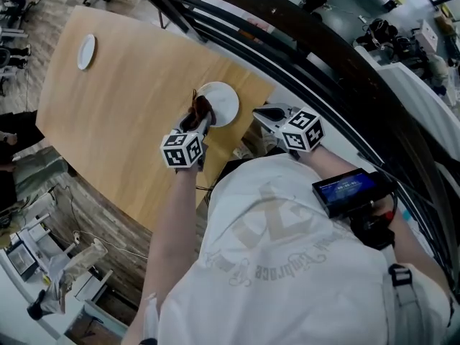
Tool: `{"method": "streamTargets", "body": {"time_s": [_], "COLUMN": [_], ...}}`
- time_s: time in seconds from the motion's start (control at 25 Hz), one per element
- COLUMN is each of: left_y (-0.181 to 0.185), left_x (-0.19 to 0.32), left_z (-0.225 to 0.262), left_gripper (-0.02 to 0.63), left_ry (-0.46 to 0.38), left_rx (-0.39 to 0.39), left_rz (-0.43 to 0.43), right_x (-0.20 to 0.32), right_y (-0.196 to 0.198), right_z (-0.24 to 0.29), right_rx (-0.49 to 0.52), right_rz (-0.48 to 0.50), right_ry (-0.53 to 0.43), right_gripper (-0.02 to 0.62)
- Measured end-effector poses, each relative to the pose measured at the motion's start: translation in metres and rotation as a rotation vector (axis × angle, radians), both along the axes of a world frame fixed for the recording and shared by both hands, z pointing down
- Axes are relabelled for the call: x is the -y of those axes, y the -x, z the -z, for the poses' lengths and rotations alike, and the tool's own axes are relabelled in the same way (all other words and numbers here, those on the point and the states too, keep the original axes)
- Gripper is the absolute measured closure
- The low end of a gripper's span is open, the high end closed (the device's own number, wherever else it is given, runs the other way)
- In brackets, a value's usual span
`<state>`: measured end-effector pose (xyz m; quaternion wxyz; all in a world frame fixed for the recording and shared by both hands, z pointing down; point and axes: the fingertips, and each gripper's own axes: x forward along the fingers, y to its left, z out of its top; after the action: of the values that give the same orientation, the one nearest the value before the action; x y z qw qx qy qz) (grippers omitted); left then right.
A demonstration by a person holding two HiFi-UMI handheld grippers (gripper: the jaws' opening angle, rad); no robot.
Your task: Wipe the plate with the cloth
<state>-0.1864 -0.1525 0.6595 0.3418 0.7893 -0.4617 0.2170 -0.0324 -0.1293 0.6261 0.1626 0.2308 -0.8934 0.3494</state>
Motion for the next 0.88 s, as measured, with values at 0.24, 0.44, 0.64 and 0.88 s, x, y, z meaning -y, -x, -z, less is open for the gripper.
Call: {"method": "streamTargets", "body": {"time_s": [0.24, 0.44, 0.64, 0.88], "left_y": [-0.016, -0.020, -0.012, -0.006], "left_x": [-0.023, -0.015, 0.014, 0.055], "left_z": [-0.006, -0.008, -0.010, -0.004], "left_gripper": [0.436, 0.436, 0.436, 0.436], "left_ry": [0.043, 0.042, 0.028, -0.012], "left_rx": [-0.029, -0.030, -0.042, -0.054], "left_rz": [-0.016, -0.025, 0.011, 0.065], "right_x": [0.008, 0.007, 0.008, 0.006], "right_y": [0.003, -0.003, -0.013, -0.036], "right_z": [-0.002, -0.007, -0.012, -0.013], "right_rx": [0.011, 0.014, 0.008, -0.009], "right_rz": [0.011, -0.008, -0.052, -0.108], "right_ry": [0.004, 0.017, 0.035, 0.052], "right_gripper": [0.581, 0.581, 0.581, 0.581]}}
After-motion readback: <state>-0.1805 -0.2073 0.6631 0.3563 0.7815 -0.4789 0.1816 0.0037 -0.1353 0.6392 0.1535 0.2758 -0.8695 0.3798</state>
